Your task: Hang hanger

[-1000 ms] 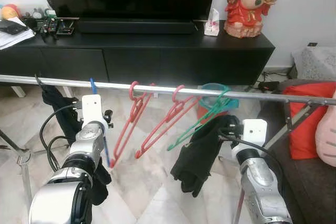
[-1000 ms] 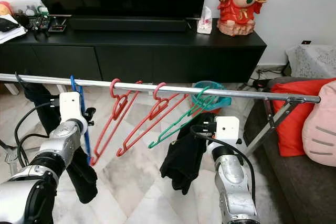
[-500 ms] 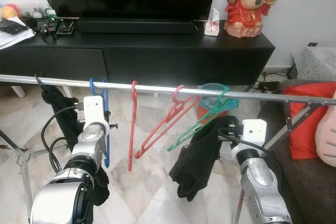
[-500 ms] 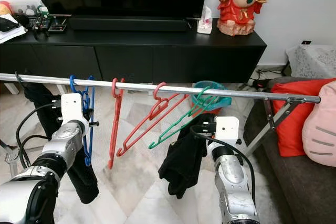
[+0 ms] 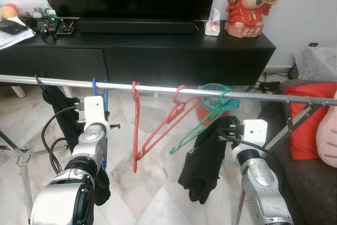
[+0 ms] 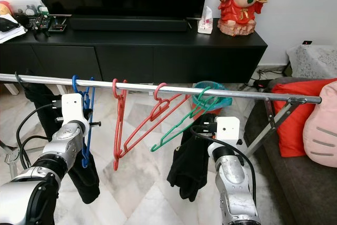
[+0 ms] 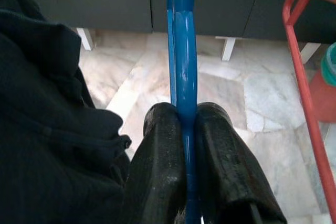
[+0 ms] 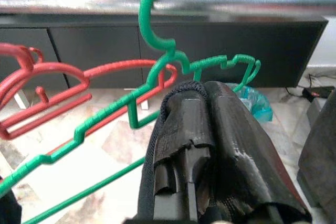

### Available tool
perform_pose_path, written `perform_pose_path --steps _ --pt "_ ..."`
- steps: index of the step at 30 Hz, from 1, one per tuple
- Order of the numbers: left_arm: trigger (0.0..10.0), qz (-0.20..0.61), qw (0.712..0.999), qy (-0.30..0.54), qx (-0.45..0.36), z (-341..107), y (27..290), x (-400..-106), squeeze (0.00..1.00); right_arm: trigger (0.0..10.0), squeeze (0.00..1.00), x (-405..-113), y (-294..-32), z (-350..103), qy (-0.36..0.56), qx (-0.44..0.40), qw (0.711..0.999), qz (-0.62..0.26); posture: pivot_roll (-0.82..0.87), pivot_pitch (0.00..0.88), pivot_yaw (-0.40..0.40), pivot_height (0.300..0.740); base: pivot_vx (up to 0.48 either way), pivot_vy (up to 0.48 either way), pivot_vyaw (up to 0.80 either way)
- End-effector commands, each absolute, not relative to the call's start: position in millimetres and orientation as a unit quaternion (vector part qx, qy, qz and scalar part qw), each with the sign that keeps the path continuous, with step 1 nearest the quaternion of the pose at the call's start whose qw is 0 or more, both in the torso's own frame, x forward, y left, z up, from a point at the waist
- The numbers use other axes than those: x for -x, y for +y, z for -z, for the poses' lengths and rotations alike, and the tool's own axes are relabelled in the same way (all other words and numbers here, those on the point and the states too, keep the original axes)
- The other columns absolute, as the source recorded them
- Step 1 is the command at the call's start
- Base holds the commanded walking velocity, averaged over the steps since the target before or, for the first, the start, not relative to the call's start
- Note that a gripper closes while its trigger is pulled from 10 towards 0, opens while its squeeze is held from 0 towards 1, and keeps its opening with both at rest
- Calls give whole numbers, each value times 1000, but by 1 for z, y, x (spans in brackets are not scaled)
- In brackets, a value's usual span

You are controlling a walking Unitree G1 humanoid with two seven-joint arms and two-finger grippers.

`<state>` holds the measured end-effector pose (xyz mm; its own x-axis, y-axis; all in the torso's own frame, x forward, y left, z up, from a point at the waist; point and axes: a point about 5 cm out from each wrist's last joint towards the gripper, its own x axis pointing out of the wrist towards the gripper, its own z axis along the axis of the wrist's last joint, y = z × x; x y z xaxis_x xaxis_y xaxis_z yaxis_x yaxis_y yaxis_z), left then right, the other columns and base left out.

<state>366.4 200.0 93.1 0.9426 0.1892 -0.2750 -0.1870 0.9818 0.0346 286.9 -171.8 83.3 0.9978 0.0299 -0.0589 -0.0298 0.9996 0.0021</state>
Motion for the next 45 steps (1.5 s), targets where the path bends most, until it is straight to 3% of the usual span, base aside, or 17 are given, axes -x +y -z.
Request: perform_pose_path --steps 1,3,4,5,16,28,45 --pt "0 -92 989 117 -24 -100 198 -369 0 10000 0 -292 -174 -96 3 2 1000 -14 -87 0 -63 740 0 0 0" --pt "0 -75 992 82 -51 -108 195 -370 0 10000 0 -292 -175 -95 4 2 1000 -12 -86 0 -59 740 0 0 0" --pt "6510 -64 994 59 -63 -112 193 -369 0 10000 0 -291 -175 -94 6 4 1000 -10 -88 0 -56 740 0 0 0" --pt "10000 -54 995 44 -68 -113 191 -368 0 10000 0 -291 -176 -92 7 4 1000 -9 -88 0 -56 740 0 0 0" --pt "10000 -21 994 -35 -100 -106 187 -319 0 10000 0 -282 -178 -82 18 -2 1000 4 -57 0 -29 740 0 0 0" --pt "10000 -41 993 53 -98 -52 200 -262 0 10000 0 -271 -185 -57 58 -2 998 37 -52 0 -8 740 0 0 0" --pt "10000 -53 994 56 -78 -50 196 -261 0 10000 0 -262 -193 -39 80 -12 994 69 -62 0 -9 740 0 0 0"
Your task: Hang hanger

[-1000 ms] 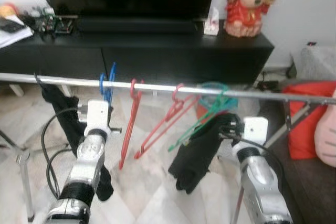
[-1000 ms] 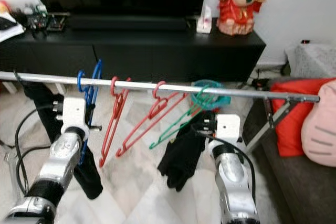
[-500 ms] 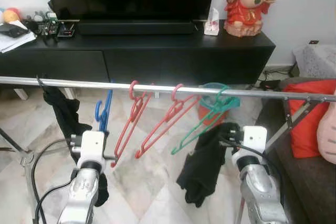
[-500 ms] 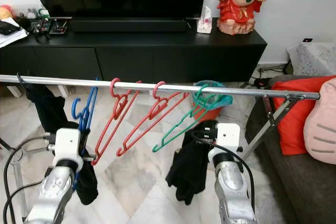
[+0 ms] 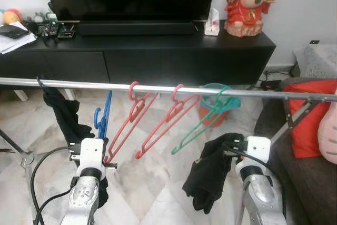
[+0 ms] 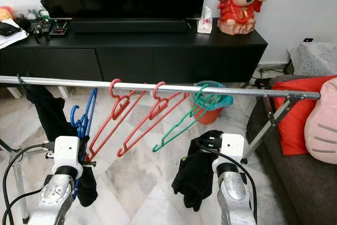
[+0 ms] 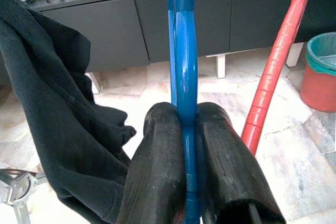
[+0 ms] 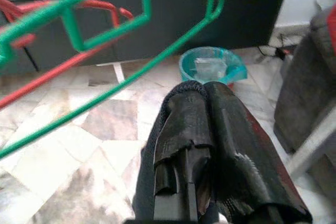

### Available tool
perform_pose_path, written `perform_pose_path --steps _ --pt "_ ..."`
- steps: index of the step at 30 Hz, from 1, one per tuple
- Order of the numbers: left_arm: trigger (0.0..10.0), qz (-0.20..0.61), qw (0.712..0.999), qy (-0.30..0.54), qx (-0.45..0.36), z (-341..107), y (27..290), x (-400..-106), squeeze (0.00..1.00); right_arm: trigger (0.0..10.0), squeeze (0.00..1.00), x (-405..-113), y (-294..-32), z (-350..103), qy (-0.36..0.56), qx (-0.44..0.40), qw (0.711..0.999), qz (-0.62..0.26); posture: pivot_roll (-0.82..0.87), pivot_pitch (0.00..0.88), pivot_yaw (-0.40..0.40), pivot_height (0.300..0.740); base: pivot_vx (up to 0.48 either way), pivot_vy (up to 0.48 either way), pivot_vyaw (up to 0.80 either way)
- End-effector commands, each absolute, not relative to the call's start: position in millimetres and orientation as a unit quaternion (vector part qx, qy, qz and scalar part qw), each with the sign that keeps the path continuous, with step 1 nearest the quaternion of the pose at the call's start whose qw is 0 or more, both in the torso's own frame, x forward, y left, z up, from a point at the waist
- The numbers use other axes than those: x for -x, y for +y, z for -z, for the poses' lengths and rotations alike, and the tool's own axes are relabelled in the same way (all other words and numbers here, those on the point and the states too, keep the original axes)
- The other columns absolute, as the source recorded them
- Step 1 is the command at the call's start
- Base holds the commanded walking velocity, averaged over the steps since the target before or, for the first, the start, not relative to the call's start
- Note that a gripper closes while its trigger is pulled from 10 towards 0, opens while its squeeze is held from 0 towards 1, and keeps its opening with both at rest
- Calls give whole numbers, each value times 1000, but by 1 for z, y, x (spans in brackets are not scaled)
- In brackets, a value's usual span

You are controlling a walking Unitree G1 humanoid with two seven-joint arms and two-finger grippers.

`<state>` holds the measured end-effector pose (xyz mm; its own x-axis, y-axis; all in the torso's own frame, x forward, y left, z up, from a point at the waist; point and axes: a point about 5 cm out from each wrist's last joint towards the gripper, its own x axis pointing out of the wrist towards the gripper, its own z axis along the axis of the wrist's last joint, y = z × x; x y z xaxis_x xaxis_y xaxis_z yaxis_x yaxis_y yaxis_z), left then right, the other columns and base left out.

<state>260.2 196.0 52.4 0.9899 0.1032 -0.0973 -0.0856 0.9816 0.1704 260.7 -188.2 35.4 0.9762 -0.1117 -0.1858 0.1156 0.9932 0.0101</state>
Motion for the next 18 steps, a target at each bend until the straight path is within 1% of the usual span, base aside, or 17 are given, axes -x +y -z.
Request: perform_pose_path --steps 1,8,18 --pt "10000 -53 994 58 -78 -49 196 -261 0 10000 0 -261 -193 -37 82 -12 994 69 -62 0 -9 740 0 0 0" --pt "10000 -54 994 64 -76 -47 195 -260 0 10000 0 -259 -193 -34 85 -10 994 70 -62 0 -5 740 0 0 0" --pt "10000 -55 992 84 -79 -35 196 -257 0 10000 0 -254 -193 -17 114 -9 991 74 -58 0 -1 740 0 0 0"
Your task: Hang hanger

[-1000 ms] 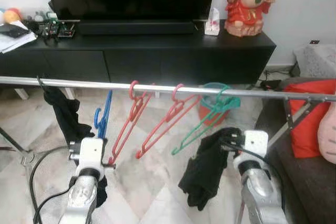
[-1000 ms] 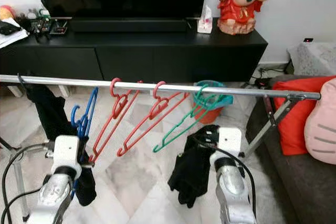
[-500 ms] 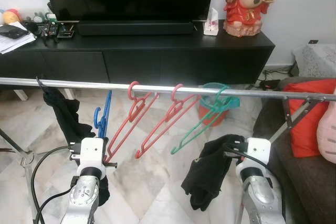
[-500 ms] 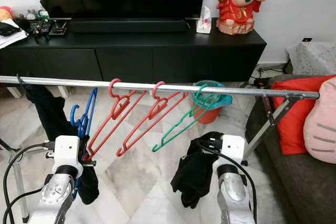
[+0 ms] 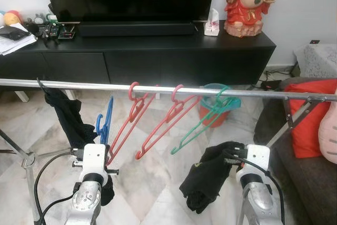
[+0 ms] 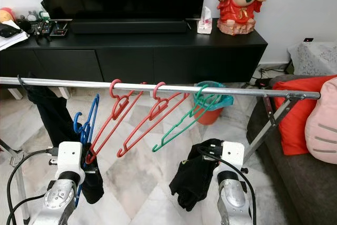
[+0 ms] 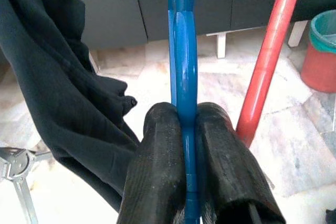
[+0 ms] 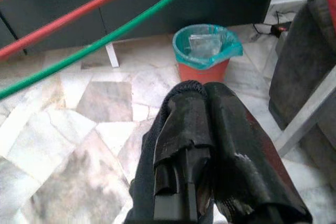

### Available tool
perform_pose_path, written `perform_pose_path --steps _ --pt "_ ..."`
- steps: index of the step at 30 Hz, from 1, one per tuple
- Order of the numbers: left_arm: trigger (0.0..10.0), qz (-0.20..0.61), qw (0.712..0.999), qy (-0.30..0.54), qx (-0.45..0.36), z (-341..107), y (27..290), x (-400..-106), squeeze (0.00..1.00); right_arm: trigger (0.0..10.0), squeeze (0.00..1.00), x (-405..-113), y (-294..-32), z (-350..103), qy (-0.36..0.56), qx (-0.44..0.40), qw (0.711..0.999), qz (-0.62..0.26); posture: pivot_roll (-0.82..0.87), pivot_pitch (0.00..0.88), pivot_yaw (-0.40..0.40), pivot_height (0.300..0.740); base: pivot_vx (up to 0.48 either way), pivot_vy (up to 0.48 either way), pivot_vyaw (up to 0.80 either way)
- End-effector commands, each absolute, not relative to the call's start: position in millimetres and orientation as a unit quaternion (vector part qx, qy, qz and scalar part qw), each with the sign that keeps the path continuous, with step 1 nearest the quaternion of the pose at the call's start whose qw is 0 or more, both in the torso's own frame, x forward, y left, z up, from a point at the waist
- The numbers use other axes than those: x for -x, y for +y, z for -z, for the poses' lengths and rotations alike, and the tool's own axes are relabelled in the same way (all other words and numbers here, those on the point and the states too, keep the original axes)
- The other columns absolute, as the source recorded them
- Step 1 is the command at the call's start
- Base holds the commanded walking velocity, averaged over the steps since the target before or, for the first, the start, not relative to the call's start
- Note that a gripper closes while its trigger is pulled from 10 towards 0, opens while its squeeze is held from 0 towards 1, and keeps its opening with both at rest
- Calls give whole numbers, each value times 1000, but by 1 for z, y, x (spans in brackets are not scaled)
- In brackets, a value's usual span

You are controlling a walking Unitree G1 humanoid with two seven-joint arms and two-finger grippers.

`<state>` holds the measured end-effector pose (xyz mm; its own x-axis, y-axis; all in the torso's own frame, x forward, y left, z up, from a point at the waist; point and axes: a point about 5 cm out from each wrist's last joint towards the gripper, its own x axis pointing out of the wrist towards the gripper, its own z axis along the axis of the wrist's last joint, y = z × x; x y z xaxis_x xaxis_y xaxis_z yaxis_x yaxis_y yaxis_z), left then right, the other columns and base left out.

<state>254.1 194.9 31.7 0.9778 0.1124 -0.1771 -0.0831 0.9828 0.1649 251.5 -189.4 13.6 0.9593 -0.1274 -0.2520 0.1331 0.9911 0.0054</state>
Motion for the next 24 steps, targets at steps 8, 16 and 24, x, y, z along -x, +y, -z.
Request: perform_pose_path --steps 8,16,24 --pt "10000 -60 991 85 -79 -34 197 -259 0 10000 0 -254 -194 -14 116 -8 990 75 -57 0 -3 740 0 0 0" --pt "10000 -60 992 84 -76 -34 195 -258 0 10000 0 -255 -194 -13 117 -8 990 75 -55 0 -5 740 -193 0 0" --pt "10000 -64 992 78 -76 -36 197 -259 0 10000 0 -259 -191 -15 110 -11 991 71 -48 0 -6 740 -287 0 0"
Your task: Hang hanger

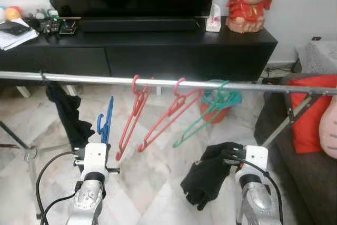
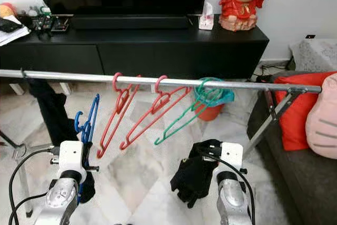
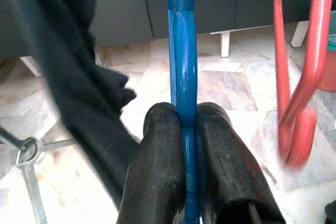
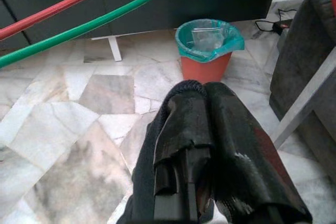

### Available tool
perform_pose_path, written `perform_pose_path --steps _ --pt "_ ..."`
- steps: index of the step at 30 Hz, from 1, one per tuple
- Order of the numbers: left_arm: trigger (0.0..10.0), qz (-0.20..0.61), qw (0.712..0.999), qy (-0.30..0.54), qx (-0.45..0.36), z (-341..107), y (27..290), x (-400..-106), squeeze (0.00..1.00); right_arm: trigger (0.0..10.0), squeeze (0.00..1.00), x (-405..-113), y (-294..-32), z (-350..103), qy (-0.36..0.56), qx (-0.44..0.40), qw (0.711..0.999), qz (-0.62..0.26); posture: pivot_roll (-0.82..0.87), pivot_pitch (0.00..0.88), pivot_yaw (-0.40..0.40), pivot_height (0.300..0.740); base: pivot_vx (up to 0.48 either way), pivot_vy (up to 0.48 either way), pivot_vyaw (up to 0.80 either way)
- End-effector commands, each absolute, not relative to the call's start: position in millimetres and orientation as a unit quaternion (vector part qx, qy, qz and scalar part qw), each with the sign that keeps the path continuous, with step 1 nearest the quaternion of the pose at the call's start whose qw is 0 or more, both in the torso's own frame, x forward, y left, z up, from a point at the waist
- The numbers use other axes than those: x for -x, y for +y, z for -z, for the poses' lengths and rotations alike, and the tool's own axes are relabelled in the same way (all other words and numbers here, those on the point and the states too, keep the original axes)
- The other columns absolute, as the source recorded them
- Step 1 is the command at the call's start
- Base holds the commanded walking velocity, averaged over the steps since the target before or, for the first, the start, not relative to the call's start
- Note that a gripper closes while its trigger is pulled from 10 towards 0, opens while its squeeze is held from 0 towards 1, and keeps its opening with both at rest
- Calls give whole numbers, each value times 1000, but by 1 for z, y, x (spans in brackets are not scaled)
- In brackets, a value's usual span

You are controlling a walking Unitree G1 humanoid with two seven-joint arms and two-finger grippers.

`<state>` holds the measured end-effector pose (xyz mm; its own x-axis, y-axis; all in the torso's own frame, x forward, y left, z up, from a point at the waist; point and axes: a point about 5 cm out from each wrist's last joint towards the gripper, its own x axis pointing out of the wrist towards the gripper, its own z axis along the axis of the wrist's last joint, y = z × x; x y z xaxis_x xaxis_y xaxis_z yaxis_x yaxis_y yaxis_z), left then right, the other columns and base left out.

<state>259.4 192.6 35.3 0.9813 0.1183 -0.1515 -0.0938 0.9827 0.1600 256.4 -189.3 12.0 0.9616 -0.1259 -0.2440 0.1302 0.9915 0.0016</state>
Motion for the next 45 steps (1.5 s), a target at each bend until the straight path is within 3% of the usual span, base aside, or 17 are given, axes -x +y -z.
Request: perform_pose_path --steps 1,45 --pt "10000 -64 992 78 -76 -36 197 -260 0 10000 0 -259 -191 -16 109 -12 992 70 -48 0 -6 740 -289 0 0" --pt "10000 -63 991 83 -82 -36 201 -256 0 10000 0 -272 -183 -25 92 -18 994 57 -31 0 -6 740 -292 0 0"
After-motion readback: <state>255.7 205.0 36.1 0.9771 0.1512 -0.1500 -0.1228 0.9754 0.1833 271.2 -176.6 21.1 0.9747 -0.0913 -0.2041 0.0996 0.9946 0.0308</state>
